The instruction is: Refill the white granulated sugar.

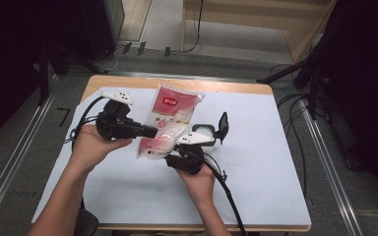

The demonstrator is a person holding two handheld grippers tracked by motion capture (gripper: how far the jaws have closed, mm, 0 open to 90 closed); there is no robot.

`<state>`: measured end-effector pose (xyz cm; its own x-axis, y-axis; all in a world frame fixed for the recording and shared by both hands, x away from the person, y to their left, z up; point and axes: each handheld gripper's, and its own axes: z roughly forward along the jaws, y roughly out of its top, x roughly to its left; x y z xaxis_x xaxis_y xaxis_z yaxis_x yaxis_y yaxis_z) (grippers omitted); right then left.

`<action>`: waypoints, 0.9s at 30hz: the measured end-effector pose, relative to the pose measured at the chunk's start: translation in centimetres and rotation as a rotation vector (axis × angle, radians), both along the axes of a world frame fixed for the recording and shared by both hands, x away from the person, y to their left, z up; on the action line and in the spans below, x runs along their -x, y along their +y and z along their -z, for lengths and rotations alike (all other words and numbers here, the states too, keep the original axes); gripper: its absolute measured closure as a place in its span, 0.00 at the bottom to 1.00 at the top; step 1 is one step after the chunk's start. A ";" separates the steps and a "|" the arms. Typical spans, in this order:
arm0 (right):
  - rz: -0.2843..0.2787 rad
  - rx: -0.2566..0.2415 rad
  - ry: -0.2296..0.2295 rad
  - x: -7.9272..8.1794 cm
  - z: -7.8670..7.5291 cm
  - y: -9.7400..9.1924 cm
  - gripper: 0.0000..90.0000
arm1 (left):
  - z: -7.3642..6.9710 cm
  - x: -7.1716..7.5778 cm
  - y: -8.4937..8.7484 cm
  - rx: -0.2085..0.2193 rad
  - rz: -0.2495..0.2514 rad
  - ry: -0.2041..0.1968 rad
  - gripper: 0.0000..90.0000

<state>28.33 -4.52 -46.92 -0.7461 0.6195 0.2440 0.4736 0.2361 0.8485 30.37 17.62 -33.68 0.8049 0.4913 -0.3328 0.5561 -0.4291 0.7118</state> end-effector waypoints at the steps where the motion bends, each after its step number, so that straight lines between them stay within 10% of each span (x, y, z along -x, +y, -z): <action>1: -0.012 0.016 -0.004 -0.1 -0.1 0.1 0.63 | 0.0 -0.1 0.0 0.001 0.001 -0.001 1.00; 20: -0.160 0.109 -0.002 -1.2 -0.7 -1.4 0.63 | -1.1 -0.3 1.7 0.075 -0.104 -0.048 1.00; 27: -0.218 0.074 0.019 -1.2 -0.9 -2.6 0.63 | -0.6 -0.8 2.4 0.052 -0.148 -0.054 1.00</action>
